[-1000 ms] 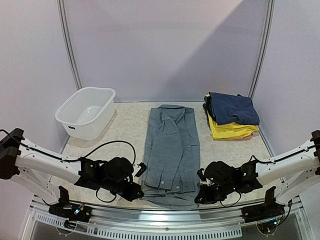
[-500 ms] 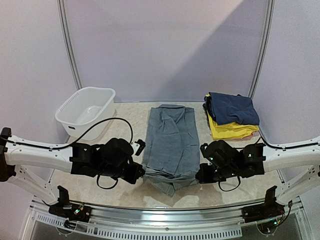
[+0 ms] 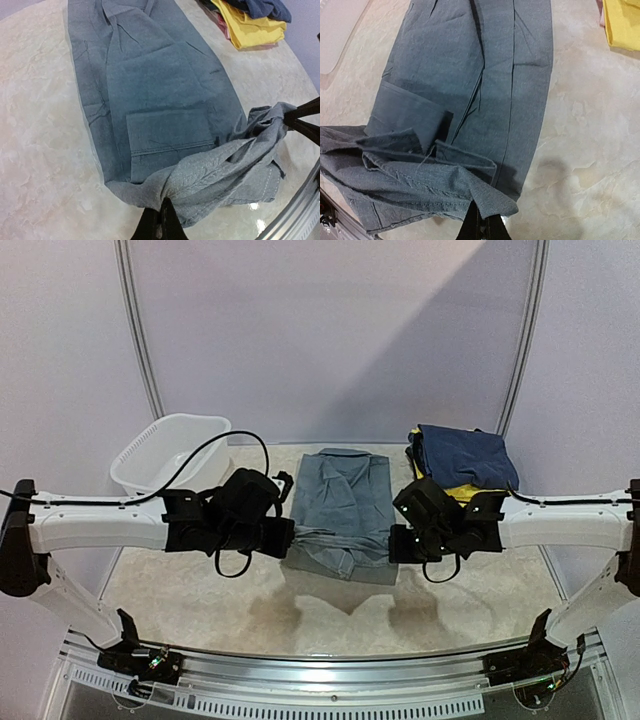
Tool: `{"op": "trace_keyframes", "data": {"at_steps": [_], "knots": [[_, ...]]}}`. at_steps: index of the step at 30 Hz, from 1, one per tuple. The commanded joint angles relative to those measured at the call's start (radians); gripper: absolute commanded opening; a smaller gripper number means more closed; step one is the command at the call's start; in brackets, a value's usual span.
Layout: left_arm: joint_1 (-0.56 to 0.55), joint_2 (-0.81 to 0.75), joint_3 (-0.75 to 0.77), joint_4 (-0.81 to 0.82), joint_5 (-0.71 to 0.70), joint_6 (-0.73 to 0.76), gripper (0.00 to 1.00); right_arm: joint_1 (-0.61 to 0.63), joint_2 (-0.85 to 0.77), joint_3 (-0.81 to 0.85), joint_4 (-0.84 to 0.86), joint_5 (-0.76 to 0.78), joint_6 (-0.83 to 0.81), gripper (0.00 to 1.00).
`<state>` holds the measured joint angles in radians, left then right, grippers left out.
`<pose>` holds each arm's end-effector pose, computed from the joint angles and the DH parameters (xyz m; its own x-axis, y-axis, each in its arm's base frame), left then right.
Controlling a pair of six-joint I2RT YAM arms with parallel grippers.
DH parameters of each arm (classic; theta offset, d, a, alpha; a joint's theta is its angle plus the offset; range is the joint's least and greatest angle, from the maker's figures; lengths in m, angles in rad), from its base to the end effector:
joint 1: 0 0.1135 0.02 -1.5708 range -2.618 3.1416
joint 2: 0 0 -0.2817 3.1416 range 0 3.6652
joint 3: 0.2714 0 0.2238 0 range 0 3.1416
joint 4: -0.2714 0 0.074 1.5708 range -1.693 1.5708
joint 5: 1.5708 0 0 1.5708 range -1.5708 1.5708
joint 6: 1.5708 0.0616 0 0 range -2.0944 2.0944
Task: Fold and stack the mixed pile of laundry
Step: Pick up the rectangle-folded shirt from the center of the board, then fold the rectangle-folded shirt at the center of the board.
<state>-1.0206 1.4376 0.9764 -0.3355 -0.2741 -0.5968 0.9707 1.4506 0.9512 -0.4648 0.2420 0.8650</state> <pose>0.1687 -0.2432 0.2552 -0.7148 0.1306 -0.6870 0.3868 0.8923 -0.2328 0.1706 0.2232 0.2326 -0.8520 0.0633 -0.5196 -0.1165 0.9448 0.3062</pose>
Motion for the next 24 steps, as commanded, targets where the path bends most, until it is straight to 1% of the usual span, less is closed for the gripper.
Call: {"op": "trace_keyframes", "data": {"at_steps": [1,5,9,13,24], "knots": [[0.066,0.06,0.054,-0.001,-0.017,0.043,0.0,-0.059,0.04,0.064,-0.013,0.033,-0.066,0.0],[0.124,0.123,0.101,0.014,0.008,0.064,0.0,-0.11,0.079,0.121,-0.009,0.017,-0.118,0.0],[0.175,0.188,0.148,0.026,0.024,0.077,0.0,-0.164,0.142,0.174,-0.001,-0.002,-0.169,0.0],[0.22,0.25,0.18,0.061,0.07,0.088,0.0,-0.215,0.222,0.218,0.014,-0.037,-0.206,0.0],[0.286,0.43,0.281,0.086,0.125,0.077,0.0,-0.316,0.405,0.311,0.065,-0.111,-0.294,0.0]]}}
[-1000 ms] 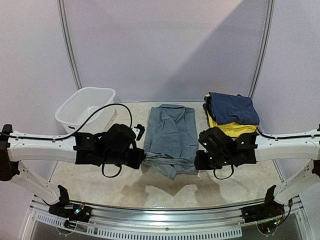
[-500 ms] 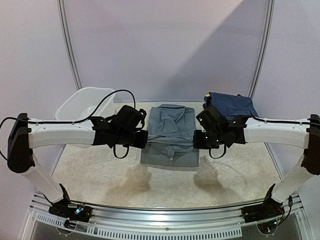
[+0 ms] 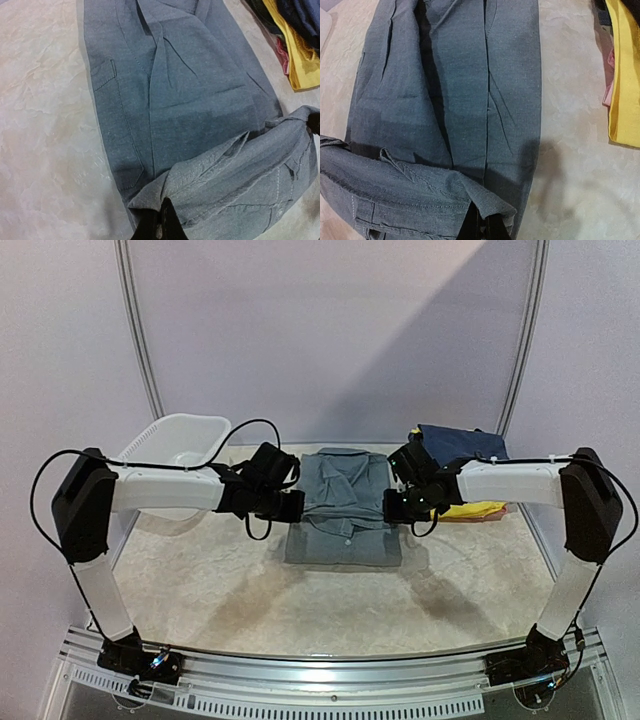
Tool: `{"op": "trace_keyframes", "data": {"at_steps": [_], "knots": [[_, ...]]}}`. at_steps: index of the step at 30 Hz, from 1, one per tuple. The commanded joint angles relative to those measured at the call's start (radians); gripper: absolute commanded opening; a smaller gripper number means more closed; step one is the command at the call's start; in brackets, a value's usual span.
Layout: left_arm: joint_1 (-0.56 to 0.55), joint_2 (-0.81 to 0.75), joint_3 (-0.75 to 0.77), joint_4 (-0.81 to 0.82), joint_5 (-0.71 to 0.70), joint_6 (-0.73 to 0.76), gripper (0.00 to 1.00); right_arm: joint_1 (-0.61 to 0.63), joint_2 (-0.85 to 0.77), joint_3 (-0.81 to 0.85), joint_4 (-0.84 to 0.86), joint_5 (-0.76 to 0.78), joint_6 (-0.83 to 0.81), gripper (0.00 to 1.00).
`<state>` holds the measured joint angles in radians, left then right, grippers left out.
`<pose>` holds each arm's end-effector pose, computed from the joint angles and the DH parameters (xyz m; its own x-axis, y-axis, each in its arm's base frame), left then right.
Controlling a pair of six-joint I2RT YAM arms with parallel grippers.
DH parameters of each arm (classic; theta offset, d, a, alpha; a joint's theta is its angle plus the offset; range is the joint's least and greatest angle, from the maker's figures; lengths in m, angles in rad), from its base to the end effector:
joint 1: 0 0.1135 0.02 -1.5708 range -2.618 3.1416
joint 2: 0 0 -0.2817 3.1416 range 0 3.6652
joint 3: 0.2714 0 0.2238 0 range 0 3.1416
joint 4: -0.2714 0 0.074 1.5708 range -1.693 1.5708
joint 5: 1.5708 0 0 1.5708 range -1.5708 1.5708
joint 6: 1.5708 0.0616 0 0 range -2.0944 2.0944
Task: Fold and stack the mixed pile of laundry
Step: Fold the rectangle-folded shirt at the center of the board.
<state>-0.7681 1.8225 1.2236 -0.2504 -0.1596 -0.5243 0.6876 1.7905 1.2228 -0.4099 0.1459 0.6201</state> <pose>0.2881 -0.2647 0.2131 -0.7731 0.0596 -0.6315 0.2581 0.9390 -0.2274 0.2923 0.2285 0.2112 -0.8499 0.0460 -0.5250 -0.0876 0.9700 0.2267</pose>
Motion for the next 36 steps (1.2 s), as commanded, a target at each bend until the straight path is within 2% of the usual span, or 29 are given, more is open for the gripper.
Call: {"op": "trace_keyframes", "data": {"at_steps": [1,9,15,17,18,20,25,27,32,36], "knots": [[0.037,0.057,0.039,0.0,0.011,0.006,0.0,-0.036,0.081,0.046,0.011,-0.021,-0.053,0.0],[0.056,0.12,0.06,0.027,0.017,0.008,0.0,-0.059,0.153,0.073,0.036,-0.027,-0.064,0.0],[0.056,0.11,0.037,0.061,0.003,0.009,0.02,-0.061,0.182,0.098,0.036,-0.029,-0.073,0.02],[0.056,0.096,0.019,0.083,-0.002,0.009,0.11,-0.062,0.184,0.103,0.032,-0.027,-0.072,0.07],[0.056,0.089,0.014,0.087,-0.006,0.009,0.18,-0.06,0.184,0.105,0.029,-0.026,-0.071,0.13],[0.056,0.074,0.011,0.09,-0.015,0.012,0.35,-0.061,0.178,0.107,0.02,-0.021,-0.065,0.36],[0.048,-0.001,-0.003,0.09,-0.043,0.044,0.71,-0.061,0.137,0.116,0.011,-0.027,-0.057,0.57],[0.04,-0.035,-0.004,0.079,-0.047,0.07,0.78,-0.061,0.097,0.126,-0.003,-0.017,-0.066,0.61],[-0.001,-0.123,-0.012,-0.001,-0.109,0.107,0.79,-0.06,-0.013,0.111,-0.027,0.002,-0.088,0.67],[-0.052,-0.19,-0.064,0.004,-0.07,0.139,0.69,-0.052,-0.114,0.018,0.008,-0.052,-0.098,0.69]]}}
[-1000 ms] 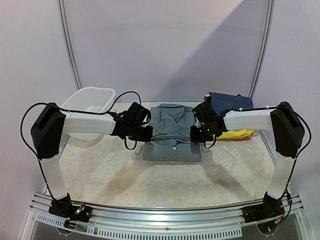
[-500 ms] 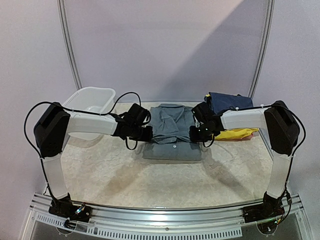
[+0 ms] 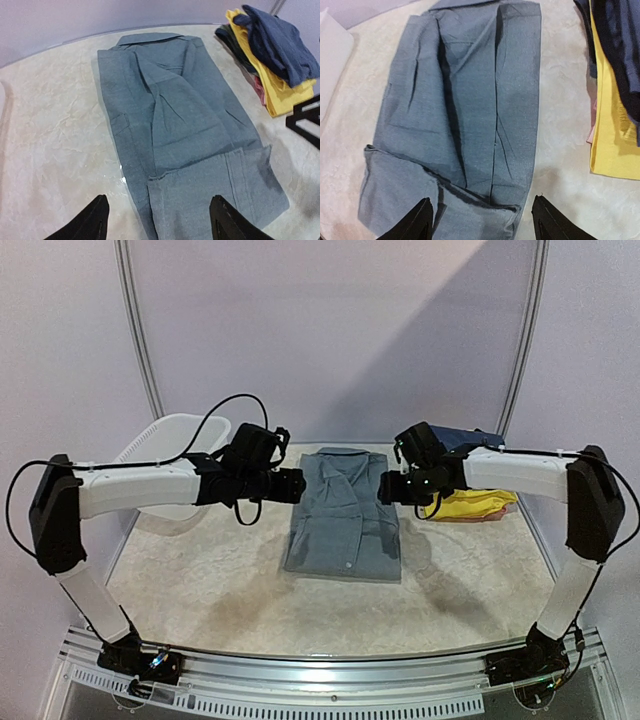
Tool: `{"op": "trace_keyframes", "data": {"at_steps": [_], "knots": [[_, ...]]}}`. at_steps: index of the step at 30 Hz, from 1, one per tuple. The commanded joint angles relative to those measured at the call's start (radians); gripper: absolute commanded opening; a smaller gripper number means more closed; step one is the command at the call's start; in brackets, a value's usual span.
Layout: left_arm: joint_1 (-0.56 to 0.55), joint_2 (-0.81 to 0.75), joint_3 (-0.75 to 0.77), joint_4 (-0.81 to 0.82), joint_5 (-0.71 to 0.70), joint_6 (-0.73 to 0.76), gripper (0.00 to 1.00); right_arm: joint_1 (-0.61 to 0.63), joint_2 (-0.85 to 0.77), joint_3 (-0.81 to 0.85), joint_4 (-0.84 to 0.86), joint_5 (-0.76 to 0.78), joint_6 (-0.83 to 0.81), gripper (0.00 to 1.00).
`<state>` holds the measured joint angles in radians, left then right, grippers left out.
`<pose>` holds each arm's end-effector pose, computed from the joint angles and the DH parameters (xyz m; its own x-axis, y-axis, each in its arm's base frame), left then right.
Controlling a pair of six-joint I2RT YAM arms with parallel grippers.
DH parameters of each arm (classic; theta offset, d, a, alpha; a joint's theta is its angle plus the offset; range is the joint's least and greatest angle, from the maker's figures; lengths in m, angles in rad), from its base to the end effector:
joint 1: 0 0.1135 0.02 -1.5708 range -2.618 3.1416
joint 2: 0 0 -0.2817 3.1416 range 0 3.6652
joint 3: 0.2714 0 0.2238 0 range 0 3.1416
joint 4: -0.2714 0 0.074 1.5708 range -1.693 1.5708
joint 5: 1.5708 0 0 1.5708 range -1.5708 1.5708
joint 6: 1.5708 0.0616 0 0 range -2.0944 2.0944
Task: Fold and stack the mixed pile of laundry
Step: Fold the rectangle-folded shirt at the center of the board.
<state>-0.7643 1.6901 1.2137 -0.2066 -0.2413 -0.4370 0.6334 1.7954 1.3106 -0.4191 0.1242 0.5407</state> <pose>0.2819 -0.2499 0.2632 -0.6405 0.0448 -0.7666 0.2948 0.9361 -0.1916 0.3149 0.2218 0.2346 -0.8135 0.0363 -0.5804 -0.1246 0.9640 0.2349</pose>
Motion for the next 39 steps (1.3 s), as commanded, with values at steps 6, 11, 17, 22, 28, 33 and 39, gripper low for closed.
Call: {"op": "trace_keyframes", "data": {"at_steps": [6,11,17,22,28,33,39], "knots": [[-0.111,-0.015,-0.066,-0.029,0.119,0.075,0.61,0.034,-0.202,-0.197,0.115,-0.324,-0.04,0.62],[-0.11,0.042,-0.062,-0.016,0.138,0.09,0.6,0.064,-0.156,-0.246,0.188,-0.498,-0.052,0.52],[-0.076,0.14,-0.013,-0.059,0.056,0.128,0.77,0.058,-0.13,-0.27,0.136,-0.3,-0.016,0.66],[-0.025,0.207,0.002,-0.025,0.15,0.143,0.74,0.019,-0.116,-0.303,0.129,-0.185,0.01,0.72],[0.002,0.27,0.033,-0.01,0.172,0.146,0.71,-0.004,-0.034,-0.281,0.164,-0.183,-0.003,0.74],[0.036,0.306,0.035,0.033,0.224,0.137,0.62,-0.013,0.034,-0.239,0.171,-0.182,-0.019,0.73],[0.055,0.332,0.03,0.075,0.271,0.133,0.38,-0.022,0.064,-0.2,0.171,-0.18,-0.038,0.66]]}}
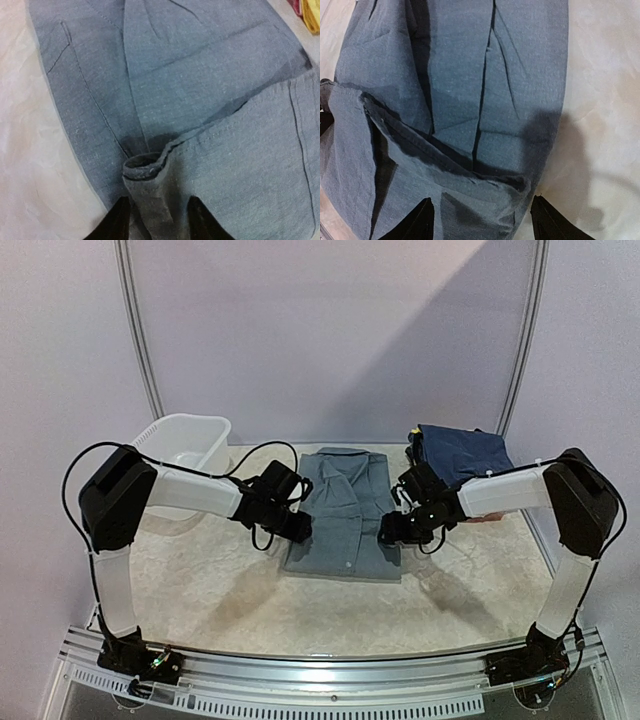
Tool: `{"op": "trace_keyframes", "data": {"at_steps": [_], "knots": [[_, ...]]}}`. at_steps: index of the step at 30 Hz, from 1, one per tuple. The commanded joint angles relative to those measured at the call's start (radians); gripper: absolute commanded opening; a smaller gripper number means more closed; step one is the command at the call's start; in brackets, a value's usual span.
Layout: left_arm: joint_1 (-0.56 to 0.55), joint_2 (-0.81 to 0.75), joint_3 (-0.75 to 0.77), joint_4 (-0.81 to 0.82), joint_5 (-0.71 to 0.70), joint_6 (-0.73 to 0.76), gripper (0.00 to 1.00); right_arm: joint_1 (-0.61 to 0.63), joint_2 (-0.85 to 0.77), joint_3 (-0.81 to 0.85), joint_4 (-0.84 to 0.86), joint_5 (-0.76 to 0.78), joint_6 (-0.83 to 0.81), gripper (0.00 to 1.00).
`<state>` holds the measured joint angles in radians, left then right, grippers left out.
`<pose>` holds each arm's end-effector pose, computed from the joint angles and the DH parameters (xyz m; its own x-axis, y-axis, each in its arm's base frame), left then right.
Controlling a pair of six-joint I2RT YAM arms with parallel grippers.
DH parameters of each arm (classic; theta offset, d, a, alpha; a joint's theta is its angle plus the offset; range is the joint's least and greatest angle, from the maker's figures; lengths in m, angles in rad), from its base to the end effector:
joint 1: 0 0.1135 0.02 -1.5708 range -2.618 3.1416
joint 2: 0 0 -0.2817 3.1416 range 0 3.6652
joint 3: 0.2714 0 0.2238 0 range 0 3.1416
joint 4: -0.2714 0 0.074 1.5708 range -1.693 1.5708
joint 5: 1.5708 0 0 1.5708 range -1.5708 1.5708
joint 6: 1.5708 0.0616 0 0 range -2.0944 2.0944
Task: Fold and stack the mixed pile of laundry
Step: Fold the rectangle-folded shirt at the center of the board.
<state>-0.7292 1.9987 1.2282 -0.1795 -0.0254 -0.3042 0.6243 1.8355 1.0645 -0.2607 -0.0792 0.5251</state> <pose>0.3085 -0.2735 0.1524 -0.7749 0.2908 -0.5612 0.4433 0.8830 -0.1545 0.2890 0.2142 0.1620 -0.9111 -0.0405 -0.4102 -0.1836 0.9308 0.3161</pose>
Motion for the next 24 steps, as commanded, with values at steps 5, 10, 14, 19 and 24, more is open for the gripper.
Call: {"op": "trace_keyframes", "data": {"at_steps": [5,10,14,19,24], "knots": [[0.023,0.026,0.011,0.063,0.065,-0.001,0.3,-0.014,0.05,0.086,-0.003,0.03,-0.041,0.62],[0.026,0.026,0.009,0.063,0.059,-0.002,0.18,-0.017,0.081,0.116,-0.012,0.038,-0.052,0.52],[0.028,0.02,0.001,0.071,0.058,-0.009,0.0,-0.02,0.087,0.125,-0.014,0.032,-0.055,0.26],[0.028,-0.02,-0.039,0.118,0.06,-0.026,0.0,-0.02,0.07,0.155,-0.036,0.011,-0.065,0.06],[0.028,-0.087,-0.084,0.162,0.03,-0.05,0.0,-0.019,0.036,0.212,-0.071,0.02,-0.084,0.01]]}}
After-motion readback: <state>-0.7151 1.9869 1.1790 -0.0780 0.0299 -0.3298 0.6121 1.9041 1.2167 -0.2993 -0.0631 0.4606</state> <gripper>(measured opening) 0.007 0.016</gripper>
